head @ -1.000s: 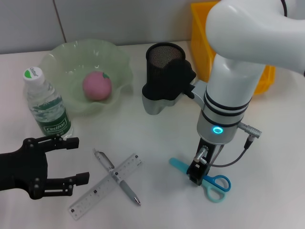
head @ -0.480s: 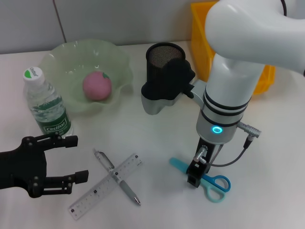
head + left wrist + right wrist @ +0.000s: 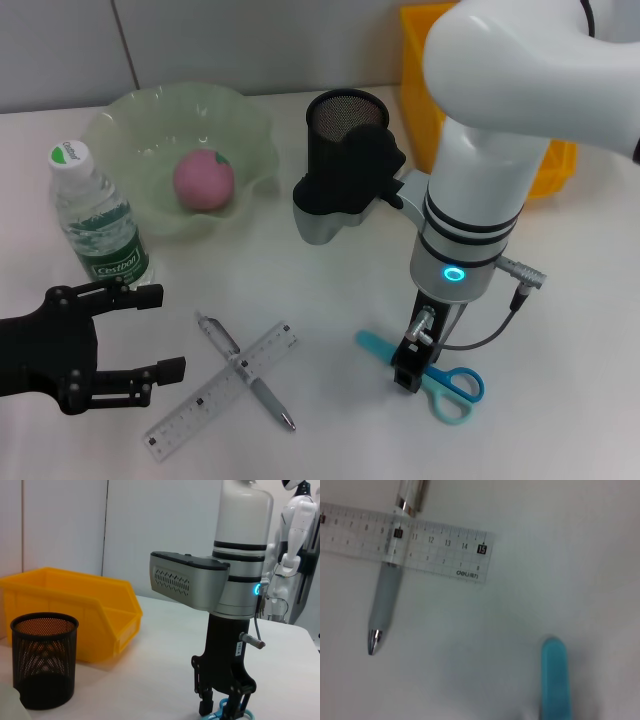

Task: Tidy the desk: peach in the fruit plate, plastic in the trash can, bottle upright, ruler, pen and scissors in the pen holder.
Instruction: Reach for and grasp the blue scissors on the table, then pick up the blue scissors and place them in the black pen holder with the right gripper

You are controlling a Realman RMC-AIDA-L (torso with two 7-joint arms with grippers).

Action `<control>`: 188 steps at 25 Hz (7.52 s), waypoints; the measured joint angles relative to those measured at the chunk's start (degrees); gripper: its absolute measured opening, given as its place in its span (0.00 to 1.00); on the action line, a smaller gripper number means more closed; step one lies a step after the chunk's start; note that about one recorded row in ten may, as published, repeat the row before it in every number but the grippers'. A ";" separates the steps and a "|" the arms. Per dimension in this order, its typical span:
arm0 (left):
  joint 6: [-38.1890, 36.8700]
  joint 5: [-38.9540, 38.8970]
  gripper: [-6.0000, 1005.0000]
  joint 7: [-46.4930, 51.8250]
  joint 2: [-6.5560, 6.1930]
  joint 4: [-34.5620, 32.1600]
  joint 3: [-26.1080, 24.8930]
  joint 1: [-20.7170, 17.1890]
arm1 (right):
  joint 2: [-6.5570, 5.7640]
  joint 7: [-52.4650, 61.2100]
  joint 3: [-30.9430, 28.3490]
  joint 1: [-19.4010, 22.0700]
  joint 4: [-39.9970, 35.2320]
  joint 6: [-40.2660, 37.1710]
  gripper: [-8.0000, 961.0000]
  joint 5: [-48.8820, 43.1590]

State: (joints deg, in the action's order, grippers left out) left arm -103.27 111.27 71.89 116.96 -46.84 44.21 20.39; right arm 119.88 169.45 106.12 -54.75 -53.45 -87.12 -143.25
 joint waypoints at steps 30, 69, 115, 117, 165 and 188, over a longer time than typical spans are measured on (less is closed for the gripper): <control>-0.17 0.00 0.86 0.18 -0.06 0.00 0.00 0.05 | 0.00 0.00 3.26 -0.01 -1.95 0.15 0.42 0.09; -0.34 -0.09 0.86 0.01 -0.24 0.00 -0.27 0.33 | 0.00 0.00 3.83 -0.27 -1.49 0.81 0.36 0.08; -2.40 -0.18 0.86 0.11 -0.24 0.00 -2.08 0.35 | 0.00 0.00 3.78 0.15 -1.95 0.37 0.26 0.17; -2.47 -0.18 0.86 -0.04 -0.24 0.00 -2.22 0.35 | 0.00 0.00 3.56 0.13 -2.01 0.32 0.26 0.17; -5.09 -14.29 0.86 1.26 1.56 7.55 -7.73 2.32 | -1.01 -63.61 -54.06 24.44 -10.16 -1.49 0.24 34.56; -3.13 -14.96 0.86 1.11 1.61 10.58 -8.09 2.38 | -0.73 -101.13 -59.20 25.83 4.25 1.00 0.24 60.92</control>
State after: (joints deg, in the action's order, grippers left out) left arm -106.40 96.31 73.00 118.57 -36.27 36.12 22.77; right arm 119.15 68.32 46.93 -28.92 -49.19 -86.12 -82.33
